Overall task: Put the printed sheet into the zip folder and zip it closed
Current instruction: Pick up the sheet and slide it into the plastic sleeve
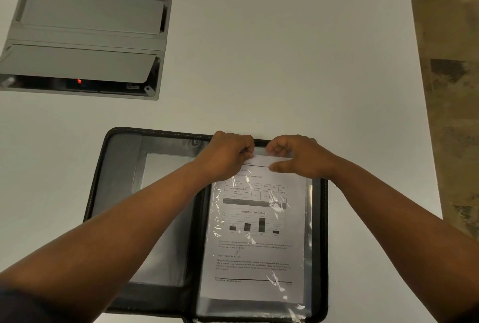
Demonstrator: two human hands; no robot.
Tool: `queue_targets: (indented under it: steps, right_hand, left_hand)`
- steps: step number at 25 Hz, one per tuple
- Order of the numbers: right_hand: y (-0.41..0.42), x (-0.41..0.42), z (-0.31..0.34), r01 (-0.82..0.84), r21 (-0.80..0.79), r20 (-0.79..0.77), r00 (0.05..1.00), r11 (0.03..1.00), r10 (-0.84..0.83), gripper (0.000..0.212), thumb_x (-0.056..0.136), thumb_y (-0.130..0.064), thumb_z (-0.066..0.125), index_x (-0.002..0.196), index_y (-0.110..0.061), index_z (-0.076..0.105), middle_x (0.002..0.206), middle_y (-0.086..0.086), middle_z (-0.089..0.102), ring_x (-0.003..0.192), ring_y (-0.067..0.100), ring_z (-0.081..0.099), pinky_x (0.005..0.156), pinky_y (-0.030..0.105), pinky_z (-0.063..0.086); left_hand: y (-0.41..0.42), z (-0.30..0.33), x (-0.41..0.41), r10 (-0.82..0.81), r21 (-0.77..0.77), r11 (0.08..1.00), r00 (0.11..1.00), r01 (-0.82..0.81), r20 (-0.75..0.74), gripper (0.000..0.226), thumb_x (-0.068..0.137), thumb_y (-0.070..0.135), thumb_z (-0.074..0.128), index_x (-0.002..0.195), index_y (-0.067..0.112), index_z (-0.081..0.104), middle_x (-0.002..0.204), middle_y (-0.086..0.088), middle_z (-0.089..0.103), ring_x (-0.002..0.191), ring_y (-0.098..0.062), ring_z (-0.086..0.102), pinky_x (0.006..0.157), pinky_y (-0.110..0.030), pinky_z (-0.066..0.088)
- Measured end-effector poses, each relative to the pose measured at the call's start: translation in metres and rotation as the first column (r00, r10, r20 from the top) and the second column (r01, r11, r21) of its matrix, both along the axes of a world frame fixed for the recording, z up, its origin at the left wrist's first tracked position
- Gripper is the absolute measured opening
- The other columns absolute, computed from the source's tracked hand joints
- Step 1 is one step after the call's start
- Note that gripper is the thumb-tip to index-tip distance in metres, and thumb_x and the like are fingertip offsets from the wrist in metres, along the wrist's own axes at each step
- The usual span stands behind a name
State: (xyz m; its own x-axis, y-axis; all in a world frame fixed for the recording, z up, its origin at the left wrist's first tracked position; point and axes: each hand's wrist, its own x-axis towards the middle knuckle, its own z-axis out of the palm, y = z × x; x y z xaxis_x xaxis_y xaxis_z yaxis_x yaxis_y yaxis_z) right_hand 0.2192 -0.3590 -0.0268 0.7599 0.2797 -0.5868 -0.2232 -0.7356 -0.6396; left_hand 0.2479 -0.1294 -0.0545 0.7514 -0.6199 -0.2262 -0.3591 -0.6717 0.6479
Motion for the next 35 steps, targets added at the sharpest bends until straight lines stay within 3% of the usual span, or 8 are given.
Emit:
queue_targets:
  steps: [4, 13, 19, 22, 25, 28, 31, 35]
  right_hand:
    - [0.004, -0.005, -0.004, 0.022, 0.007, 0.048, 0.999, 1.000, -0.023, 0.033, 0.082, -0.023, 0.080, 0.110, -0.032, 0.065, 0.103, -0.015, 0.068, 0.093, 0.000, 0.062, 0.094, 0.026, 0.046]
    - [0.006, -0.012, -0.010, 0.004, -0.035, 0.124, 0.992, 0.999, 0.001, 0.024, 0.093, -0.026, 0.067, 0.113, -0.034, 0.059, 0.087, -0.019, 0.065, 0.093, 0.004, 0.063, 0.108, 0.046, 0.036]
    - [0.012, -0.019, -0.014, 0.099, -0.117, 0.226, 0.971, 0.988, -0.071, 0.030, 0.093, -0.022, 0.065, 0.120, -0.034, 0.057, 0.087, -0.020, 0.066, 0.091, 0.008, 0.062, 0.102, 0.042, 0.032]
    - [0.015, -0.033, -0.022, 0.156, -0.264, 0.417, 0.908, 0.952, -0.033, 0.038, 0.092, -0.016, 0.059, 0.129, -0.027, 0.057, 0.114, -0.007, 0.066, 0.109, 0.020, 0.055, 0.094, 0.041, 0.027]
    - [0.024, -0.061, -0.024, 0.187, -0.311, 0.549, 0.835, 0.932, 0.016, 0.043, 0.096, -0.026, 0.048, 0.139, -0.020, 0.051, 0.146, 0.004, 0.049, 0.135, 0.027, 0.038, 0.102, 0.048, 0.028]
    - [0.039, -0.099, -0.030, 0.006, -0.427, 0.418, 0.888, 0.904, 0.192, 0.060, 0.101, -0.054, 0.030, 0.155, -0.026, 0.024, 0.167, 0.002, 0.012, 0.153, 0.025, 0.005, 0.116, 0.053, 0.013]
    - [0.044, -0.128, -0.043, -0.051, -0.485, 0.352, 0.902, 0.873, 0.249, 0.074, 0.098, -0.067, 0.023, 0.158, -0.029, 0.005, 0.167, 0.001, -0.012, 0.152, 0.024, -0.017, 0.119, 0.053, -0.004]
    - [0.037, -0.141, -0.054, -0.021, -0.561, 0.330, 0.911, 0.827, 0.247, 0.078, 0.096, -0.071, 0.020, 0.158, -0.031, -0.005, 0.166, 0.001, -0.017, 0.152, 0.026, -0.018, 0.120, 0.060, -0.001]
  left_hand:
    - [0.000, 0.001, -0.002, 0.012, 0.023, 1.000, 1.000, -0.012, -0.009, 0.009, 0.096, 0.018, 0.062, 0.087, 0.017, 0.063, 0.076, 0.007, 0.067, 0.073, -0.018, 0.060, 0.080, -0.030, 0.033]
    - [-0.003, 0.003, -0.002, 0.017, 0.099, 0.995, 0.998, -0.012, -0.054, 0.016, 0.099, 0.019, 0.054, 0.092, 0.033, 0.051, 0.074, 0.013, 0.061, 0.078, -0.012, 0.054, 0.101, -0.039, 0.033]
    - [0.004, -0.007, -0.025, 0.094, 0.120, 0.985, 0.967, -0.125, 0.235, 0.047, 0.091, 0.031, 0.067, 0.135, 0.022, 0.051, 0.139, -0.001, 0.051, 0.129, -0.026, 0.041, 0.100, -0.045, 0.033]
    - [0.021, -0.013, -0.052, 0.127, 0.104, 0.982, 0.954, -0.161, 0.272, 0.050, 0.095, 0.035, 0.061, 0.141, 0.019, 0.048, 0.154, -0.009, 0.036, 0.144, -0.030, 0.027, 0.110, -0.048, 0.028]
    - [0.041, -0.021, -0.085, 0.133, 0.188, 0.967, 0.970, -0.172, 0.205, 0.054, 0.101, 0.043, 0.045, 0.149, 0.021, 0.038, 0.166, -0.008, 0.017, 0.153, -0.028, 0.009, 0.118, -0.049, 0.016]
    - [0.051, -0.024, -0.115, 0.101, 0.302, 0.942, 0.981, -0.148, 0.167, 0.071, 0.100, 0.060, 0.031, 0.160, 0.027, 0.012, 0.169, -0.005, -0.009, 0.155, -0.024, -0.010, 0.121, -0.046, 0.002]
    - [0.054, -0.023, -0.138, 0.075, 0.371, 0.920, 0.986, -0.127, 0.151, 0.085, 0.094, 0.073, 0.025, 0.160, 0.029, -0.006, 0.166, -0.008, -0.021, 0.154, -0.026, -0.017, 0.122, -0.048, -0.003]
    - [0.054, -0.021, -0.149, 0.047, 0.428, 0.897, 0.987, -0.108, 0.151, 0.090, 0.090, 0.081, 0.021, 0.159, 0.031, -0.011, 0.165, -0.008, -0.023, 0.153, -0.026, -0.020, 0.123, -0.052, 0.001]
